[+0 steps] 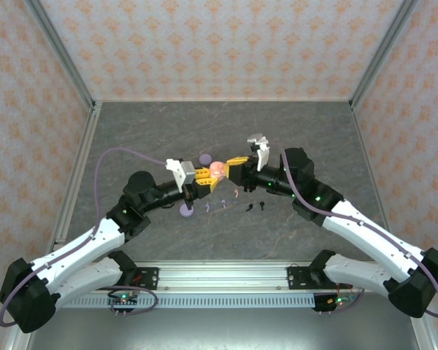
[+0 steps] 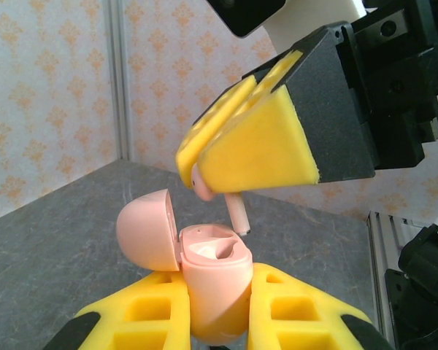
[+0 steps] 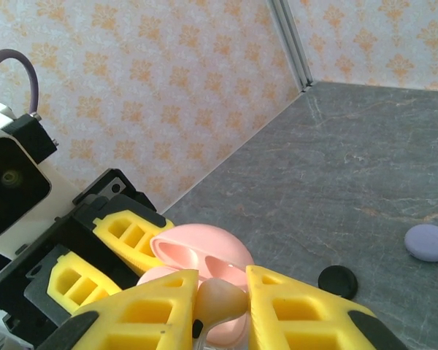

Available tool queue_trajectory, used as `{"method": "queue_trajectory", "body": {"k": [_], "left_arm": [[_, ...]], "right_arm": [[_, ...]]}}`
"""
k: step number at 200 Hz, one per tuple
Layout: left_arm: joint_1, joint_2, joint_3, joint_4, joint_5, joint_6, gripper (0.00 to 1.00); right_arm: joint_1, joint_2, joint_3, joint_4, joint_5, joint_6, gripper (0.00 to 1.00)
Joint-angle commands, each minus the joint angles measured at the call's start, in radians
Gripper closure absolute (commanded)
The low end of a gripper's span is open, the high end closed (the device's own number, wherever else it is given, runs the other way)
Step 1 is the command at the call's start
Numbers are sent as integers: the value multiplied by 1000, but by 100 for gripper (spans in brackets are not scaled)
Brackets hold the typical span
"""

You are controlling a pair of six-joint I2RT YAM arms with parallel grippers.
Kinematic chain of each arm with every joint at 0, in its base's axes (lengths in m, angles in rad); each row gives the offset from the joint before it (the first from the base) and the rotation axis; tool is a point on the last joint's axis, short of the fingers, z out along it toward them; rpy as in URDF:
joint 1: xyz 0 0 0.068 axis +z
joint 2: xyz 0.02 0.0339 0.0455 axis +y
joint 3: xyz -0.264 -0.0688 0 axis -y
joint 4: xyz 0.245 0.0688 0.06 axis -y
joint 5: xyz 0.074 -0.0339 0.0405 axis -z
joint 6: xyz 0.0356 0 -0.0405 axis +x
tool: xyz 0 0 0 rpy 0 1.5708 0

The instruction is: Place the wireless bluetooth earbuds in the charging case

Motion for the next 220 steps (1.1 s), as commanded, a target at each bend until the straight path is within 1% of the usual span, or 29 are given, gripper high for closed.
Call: {"method": "queue_trajectory", "body": {"k": [1,108,137,220], "left_arm": [[-11,2,36,30,-3,14,100],[-15,19,52,31,-13,11,100],[-17,21,51,27,-23,13,100],[-17,9,40,25,-52,19,100]], "right_arm": [[8,3,45,63,24,-17,79],[13,39,37,41,33,-36,79],[16,46,38,32,13,-33,79],[16,50,48,-62,-31,-38,79]]}}
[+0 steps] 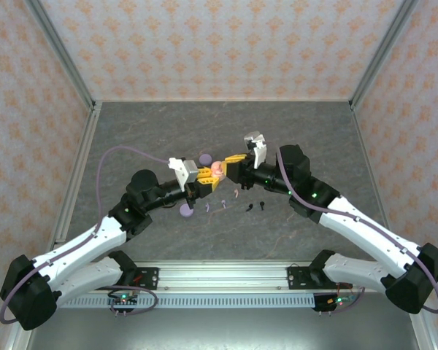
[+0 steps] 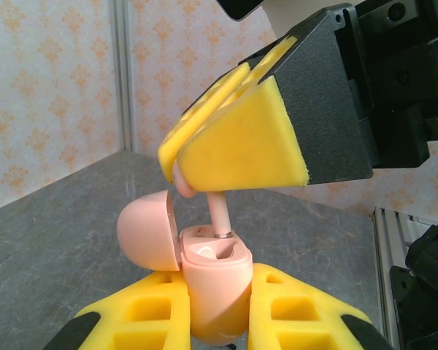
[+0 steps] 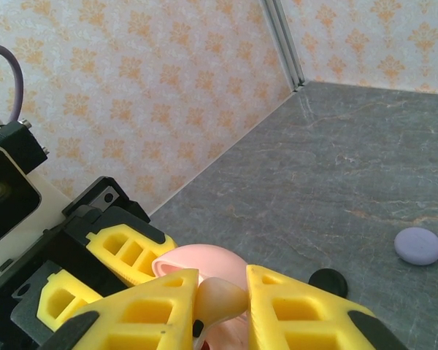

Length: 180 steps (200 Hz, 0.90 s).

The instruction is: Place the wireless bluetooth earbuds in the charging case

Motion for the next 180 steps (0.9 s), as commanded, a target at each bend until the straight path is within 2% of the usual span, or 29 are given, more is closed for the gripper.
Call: {"method": "queue_trajectory", "body": {"k": [1,47,106,148,180], "left_arm": [[-10,-14,26,43,-26,19,100],[-10,-13,26,42,-32,21,100],[-10,-21,19,45,-34,20,100],[-10,-24,19,44,-25,17,100],[-10,-24,17,45,-28,16,100]], "right_arm": [[11,10,24,-53,-44,-15,79],[11,29,34,-70,-65,-14,79],[11,18,27,-106,-23,-32,79],[11,8,12,-69,25,-9,79],[11,13,14,-42,-1,5,79]]}}
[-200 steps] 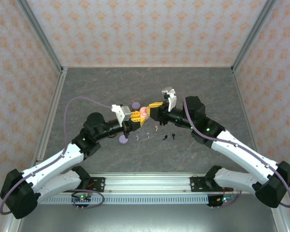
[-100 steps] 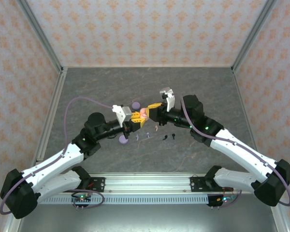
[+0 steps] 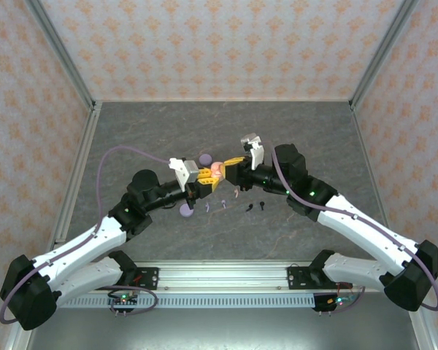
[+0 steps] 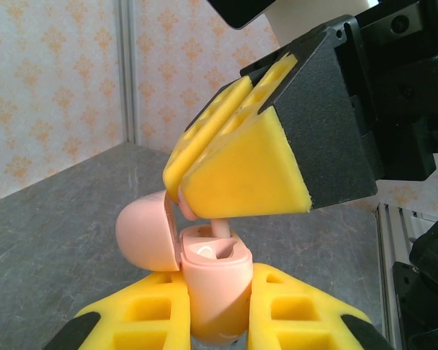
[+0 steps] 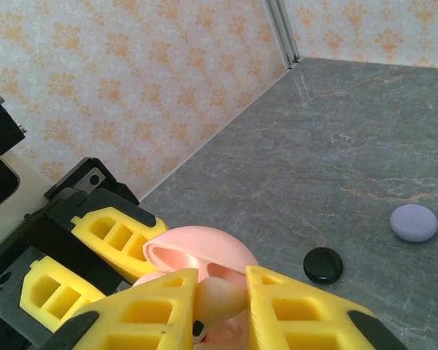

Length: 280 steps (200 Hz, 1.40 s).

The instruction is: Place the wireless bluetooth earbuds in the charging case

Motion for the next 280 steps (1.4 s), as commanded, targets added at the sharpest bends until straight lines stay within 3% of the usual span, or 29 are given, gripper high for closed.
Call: {"method": "queue_trajectory", "body": {"k": [1,31,62,103,147,184,222,280], "left_arm": [[-10,-24,18,66,-13,16,100],[-10,-25,16,68,-14,15,100],[-11,-25,13,69,-15,16,100],[-11,-39,-2,50,-54,26,100],[-10,-122,-44,-58,-131,53,100],[-11,-222,-100,-132,-168,53,100],[-11,-317,-146,-168,-208,59,100],[-11,-380,-168,-195,-236,78,100]], "right_arm": [[5,-8,-2,16,-10,12,79],[5,-4,6,2,-38,21,73],[5,-26,29,6,-54,39,57],[-3,-60,107,-123,82,22,44],[-88,-15,144,-322,204,82,45],[-128,155,135,-460,314,105,53],[-127,408,158,-476,322,112,63],[-127,659,195,-423,302,119,67]]}}
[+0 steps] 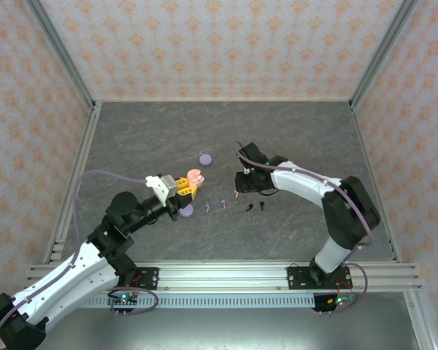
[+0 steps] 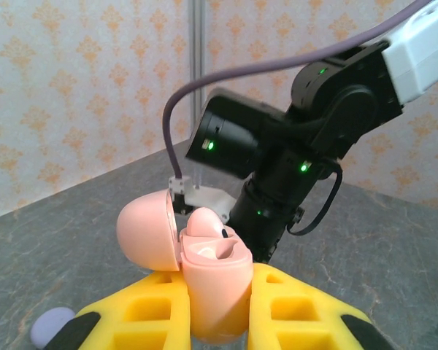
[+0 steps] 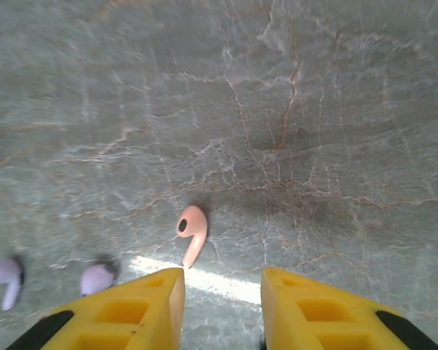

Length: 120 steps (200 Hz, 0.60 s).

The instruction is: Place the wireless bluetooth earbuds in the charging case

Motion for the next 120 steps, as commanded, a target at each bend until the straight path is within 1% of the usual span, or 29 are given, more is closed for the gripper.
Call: {"method": "queue_trajectory", "body": {"k": [1,33,120], "left_arm": [[-11,-18,-7,-4,-27,24,100],[-10,-11,-4,-1,-25,28,100],[-11,19,10,10,-19,30,100]], "right_arm": [[1,47,46,6,8,13,67],[2,103,60,23,2,14,68],[1,141,69,51,-27,5,68]]}}
